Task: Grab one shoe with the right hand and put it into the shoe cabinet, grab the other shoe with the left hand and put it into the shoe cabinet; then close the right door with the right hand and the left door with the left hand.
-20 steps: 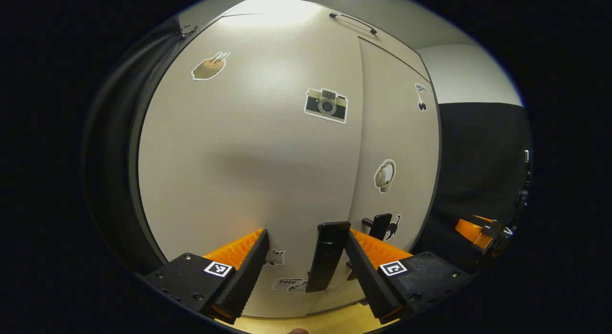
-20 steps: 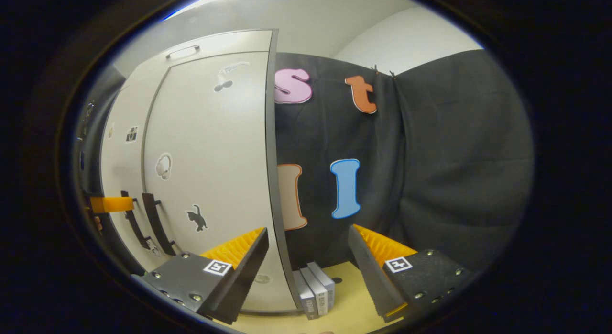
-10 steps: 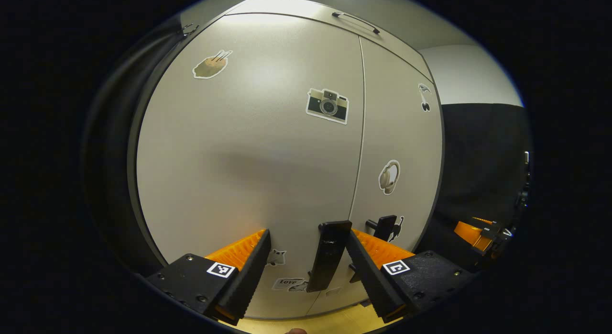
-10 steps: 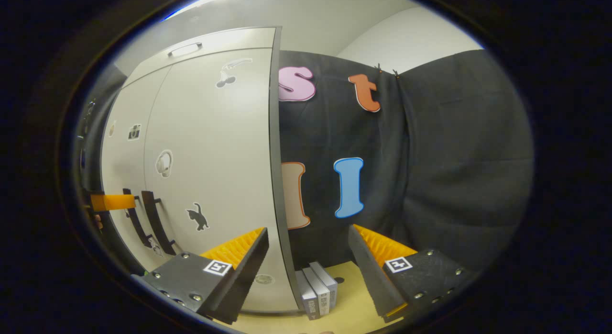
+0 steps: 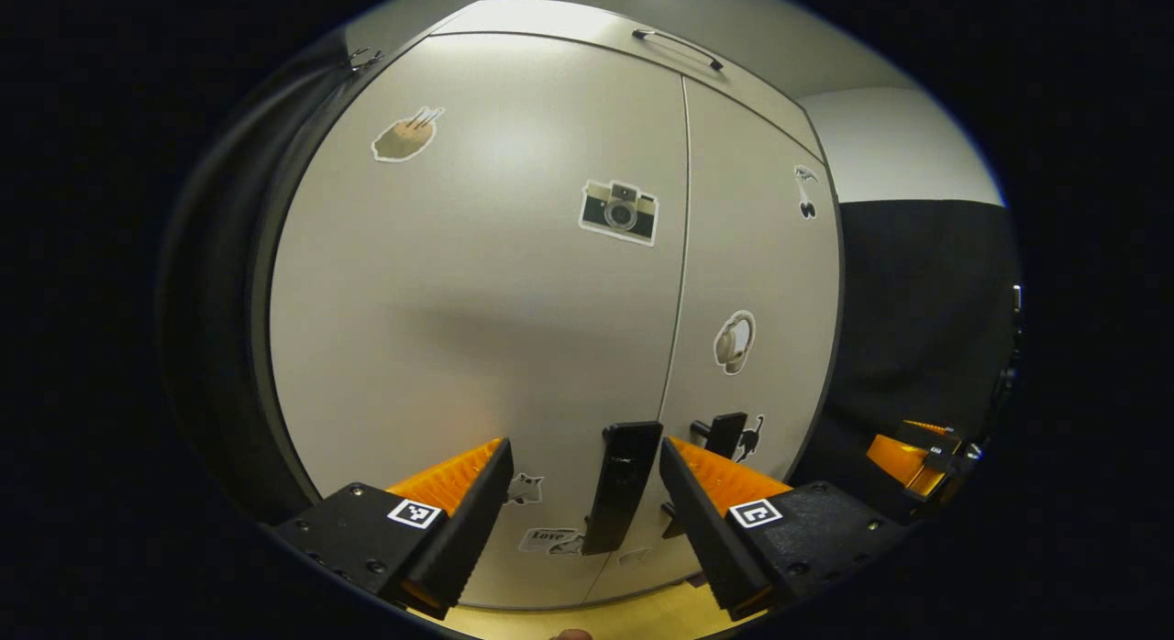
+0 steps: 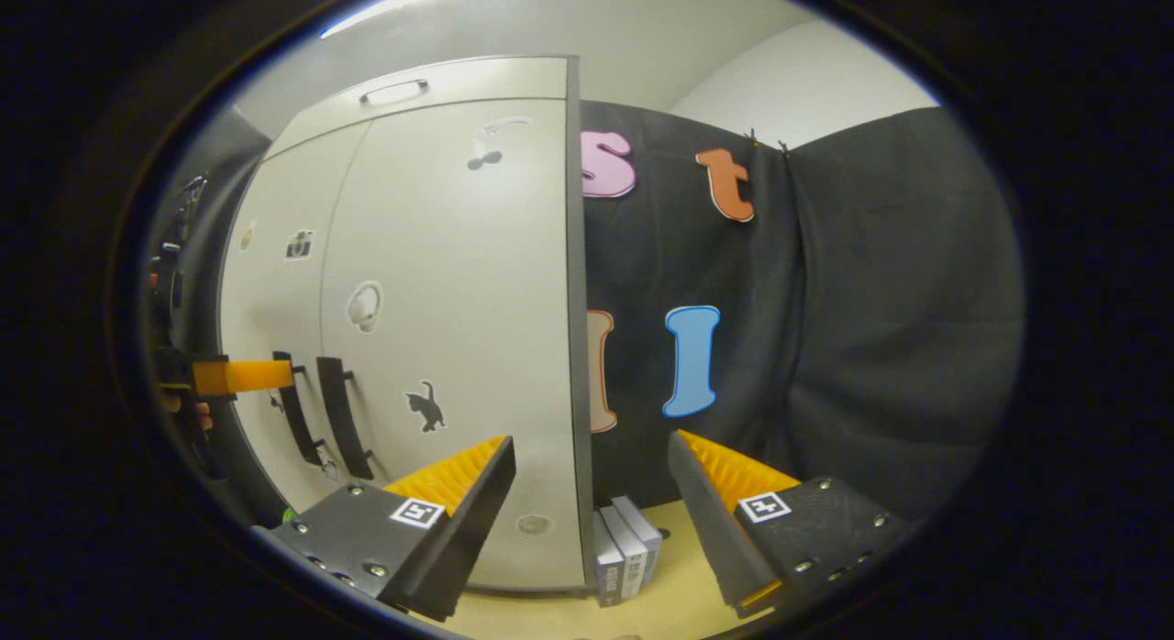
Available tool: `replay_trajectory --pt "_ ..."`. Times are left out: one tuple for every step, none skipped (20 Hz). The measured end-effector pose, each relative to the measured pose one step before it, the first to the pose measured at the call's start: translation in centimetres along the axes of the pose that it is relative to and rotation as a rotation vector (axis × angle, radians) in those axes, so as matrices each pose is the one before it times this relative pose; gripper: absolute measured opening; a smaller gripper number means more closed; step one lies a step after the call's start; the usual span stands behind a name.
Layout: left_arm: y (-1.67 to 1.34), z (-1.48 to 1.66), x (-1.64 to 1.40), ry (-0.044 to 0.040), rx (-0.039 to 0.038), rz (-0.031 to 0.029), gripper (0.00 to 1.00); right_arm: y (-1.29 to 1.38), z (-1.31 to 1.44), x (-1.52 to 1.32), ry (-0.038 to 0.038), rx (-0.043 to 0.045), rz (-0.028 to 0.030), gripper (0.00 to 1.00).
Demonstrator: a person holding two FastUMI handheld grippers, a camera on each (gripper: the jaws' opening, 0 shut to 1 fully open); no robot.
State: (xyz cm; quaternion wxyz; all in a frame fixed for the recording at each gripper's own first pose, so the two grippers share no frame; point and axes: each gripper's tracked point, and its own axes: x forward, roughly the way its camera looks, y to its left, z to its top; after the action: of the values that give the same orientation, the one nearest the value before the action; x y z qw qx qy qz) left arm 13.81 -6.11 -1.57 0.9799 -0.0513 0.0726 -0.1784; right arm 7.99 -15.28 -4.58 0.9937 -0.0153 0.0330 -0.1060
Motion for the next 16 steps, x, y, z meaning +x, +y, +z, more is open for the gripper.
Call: replay_trajectory --pt "-0.061 0.406 -0.761 -0.00701 0.00492 0.00357 0.96 0.606 0.435 -0.488 -0.00429 -0.0057 0.01179 1.0" --pt "-0.061 0.444 -0.758 -0.00397 0.00472 0.00299 0.95 0.545 0.468 -0.542 -0.00618 -0.00599 0.0121 1.0" --pt "-0.1 0.439 -0.856 -0.00795 0.00152 0.00258 0.95 0.672 0.699 -0.53 -0.00946 -0.00558 0.01339 1.0" --pt "-0.093 0.474 -0.975 -0.00671 -0.00212 0.00496 0.95 0.631 0.754 -0.589 -0.01296 -0.00444 0.01421 1.0" --pt "-0.001 0.549 -0.881 -0.00712 0.00229 0.00666 0.95 0.731 0.855 -0.552 -0.01217 -0.00399 0.01328 1.0" --pt "0.101 0.422 -0.958 -0.00393 0.00479 0.01096 0.95 0.798 0.705 -0.618 -0.01014 -0.00186 0.01333 1.0" --pt "0.061 0.472 -0.981 -0.00277 0.00608 0.00769 0.95 0.799 0.792 -0.554 -0.00931 -0.00043 0.01487 1.0" --pt "-0.077 0.52 -1.039 -0.00787 0.00516 0.00462 0.95 0.802 0.819 -0.603 -0.01125 0.00011 0.01349 1.0" --pt "-0.074 0.561 -0.929 -0.00957 0.0026 0.00255 0.95 0.768 0.797 -0.583 -0.0092 0.00106 0.01167 1.0" --pt "-0.078 0.522 -0.867 -0.00705 0.00199 0.00144 0.95 0.676 0.803 -0.709 -0.0088 0.00224 0.01208 1.0" --pt "-0.057 0.451 -0.98 -0.00817 0.00457 0.00422 0.94 0.682 0.805 -0.598 -0.01027 0.00479 0.01052 1.0" --pt "0.042 0.394 -0.756 -0.00666 0.00853 0.00485 0.94 0.504 0.708 -0.571 -0.00936 0.00535 0.00721 1.0" --pt "0.054 0.254 -0.845 -0.00486 0.01458 0.00809 0.94 0.517 0.61 -0.573 -0.0066 0.00676 0.00612 1.0" --pt "0.055 0.24 -0.753 -0.0041 0.01349 0.0076 0.95 0.44 0.534 -0.516 -0.0063 0.00731 0.00414 1.0" --pt "0.032 0.265 -0.583 -0.00726 0.00605 0.00197 0.95 0.276 0.487 -0.509 -0.00655 0.0055 -0.00014 0.97" --pt "-0.084 0.227 -0.627 -0.00603 -0.00295 -0.00034 0.94 0.189 0.379 -0.535 -0.00648 0.00343 -0.002 0.97"
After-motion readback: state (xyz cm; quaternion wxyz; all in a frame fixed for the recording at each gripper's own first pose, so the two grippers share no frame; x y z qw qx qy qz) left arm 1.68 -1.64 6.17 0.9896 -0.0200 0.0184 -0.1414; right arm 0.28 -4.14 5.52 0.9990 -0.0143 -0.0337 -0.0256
